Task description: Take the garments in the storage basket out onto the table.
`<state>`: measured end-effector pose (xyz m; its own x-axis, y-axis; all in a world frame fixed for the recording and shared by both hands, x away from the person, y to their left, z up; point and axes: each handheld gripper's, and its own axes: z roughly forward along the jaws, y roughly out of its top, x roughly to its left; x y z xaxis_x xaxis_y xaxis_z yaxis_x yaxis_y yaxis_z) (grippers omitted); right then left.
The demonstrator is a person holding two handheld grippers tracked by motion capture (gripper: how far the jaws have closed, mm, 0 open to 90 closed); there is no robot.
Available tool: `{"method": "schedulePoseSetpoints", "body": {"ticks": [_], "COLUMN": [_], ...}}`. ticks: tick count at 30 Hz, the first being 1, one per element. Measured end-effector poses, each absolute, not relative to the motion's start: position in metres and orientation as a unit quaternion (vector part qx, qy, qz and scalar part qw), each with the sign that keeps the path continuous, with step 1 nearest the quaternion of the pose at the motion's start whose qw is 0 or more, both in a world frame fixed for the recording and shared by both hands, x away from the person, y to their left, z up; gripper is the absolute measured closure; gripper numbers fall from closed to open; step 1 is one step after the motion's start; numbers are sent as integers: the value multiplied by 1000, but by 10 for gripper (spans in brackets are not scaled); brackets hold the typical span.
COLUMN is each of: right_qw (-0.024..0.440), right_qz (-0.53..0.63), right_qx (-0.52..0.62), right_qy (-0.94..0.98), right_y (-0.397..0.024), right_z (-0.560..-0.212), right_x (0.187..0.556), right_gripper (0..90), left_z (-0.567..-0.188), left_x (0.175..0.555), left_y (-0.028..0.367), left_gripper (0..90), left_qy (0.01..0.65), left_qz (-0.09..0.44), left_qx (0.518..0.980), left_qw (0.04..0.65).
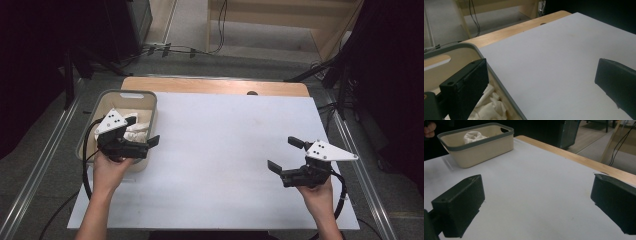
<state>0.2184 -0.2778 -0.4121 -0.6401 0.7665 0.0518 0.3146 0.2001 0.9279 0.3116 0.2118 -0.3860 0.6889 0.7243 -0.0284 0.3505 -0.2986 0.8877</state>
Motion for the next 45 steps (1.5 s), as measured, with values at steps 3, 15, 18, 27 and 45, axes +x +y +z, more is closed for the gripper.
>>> {"method": "schedulePoseSetpoints", "body": {"ticks": [3,15,18,27,45], "right_qw": [219,218,218,218,219], "right_qz": [519,519,519,520,517], "right_qx": [359,361,360,360,358], "right_qy": [744,744,744,743,746], "right_y": [-278,-279,-279,-280,-280], "right_z": [-412,-412,-412,-411,-412], "right_x": [218,218,218,218,218], "right_gripper": [0,0,0,0,0], "left_z": [-385,-383,-383,-386,-391], "left_x": [315,329,333,344,367], "left_y": [214,227,230,237,250], "left_gripper": [0,0,0,0,0], "left_qy": [348,364,368,380,398], "left_qz": [194,200,199,196,195], "left_qx": [784,793,794,798,814], "left_qw": [475,446,441,423,375]}}
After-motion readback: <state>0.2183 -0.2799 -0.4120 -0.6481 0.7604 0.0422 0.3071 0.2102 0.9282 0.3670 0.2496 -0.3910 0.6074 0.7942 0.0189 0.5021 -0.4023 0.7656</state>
